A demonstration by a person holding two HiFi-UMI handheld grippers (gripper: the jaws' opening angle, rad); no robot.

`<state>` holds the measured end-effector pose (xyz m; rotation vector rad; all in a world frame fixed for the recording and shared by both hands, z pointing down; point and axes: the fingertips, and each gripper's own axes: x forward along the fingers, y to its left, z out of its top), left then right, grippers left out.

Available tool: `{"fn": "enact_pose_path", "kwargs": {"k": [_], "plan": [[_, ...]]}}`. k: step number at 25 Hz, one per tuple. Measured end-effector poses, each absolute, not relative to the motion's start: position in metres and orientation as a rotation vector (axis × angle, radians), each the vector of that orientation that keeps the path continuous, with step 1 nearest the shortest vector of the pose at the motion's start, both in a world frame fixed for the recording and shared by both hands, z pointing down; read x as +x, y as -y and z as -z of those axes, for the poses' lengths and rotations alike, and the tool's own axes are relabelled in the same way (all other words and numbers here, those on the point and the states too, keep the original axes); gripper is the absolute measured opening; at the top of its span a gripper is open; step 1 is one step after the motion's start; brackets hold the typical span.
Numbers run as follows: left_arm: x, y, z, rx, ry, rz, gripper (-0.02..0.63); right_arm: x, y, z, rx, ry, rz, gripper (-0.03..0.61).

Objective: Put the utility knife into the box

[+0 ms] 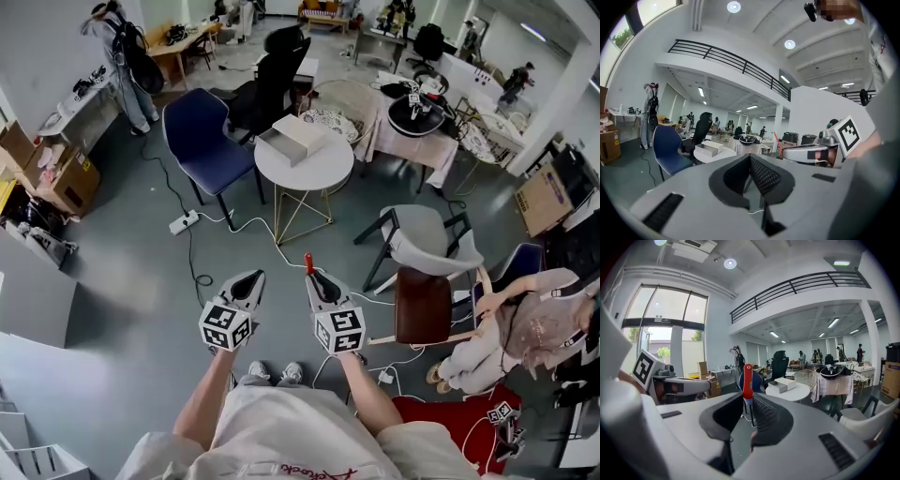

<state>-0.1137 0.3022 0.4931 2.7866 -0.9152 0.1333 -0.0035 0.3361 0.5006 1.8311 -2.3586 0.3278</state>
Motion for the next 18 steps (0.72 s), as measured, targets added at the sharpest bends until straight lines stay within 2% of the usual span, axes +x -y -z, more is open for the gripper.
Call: {"fn": "enact_pose_path", "kwargs": {"k": [18], "plan": [[-0.091, -0.285, -0.513, 2.768, 0.954, -0.156, 0.011, 0.039, -0.324, -0.518, 1.847, 2.348, -0.345, 0.071]]}}
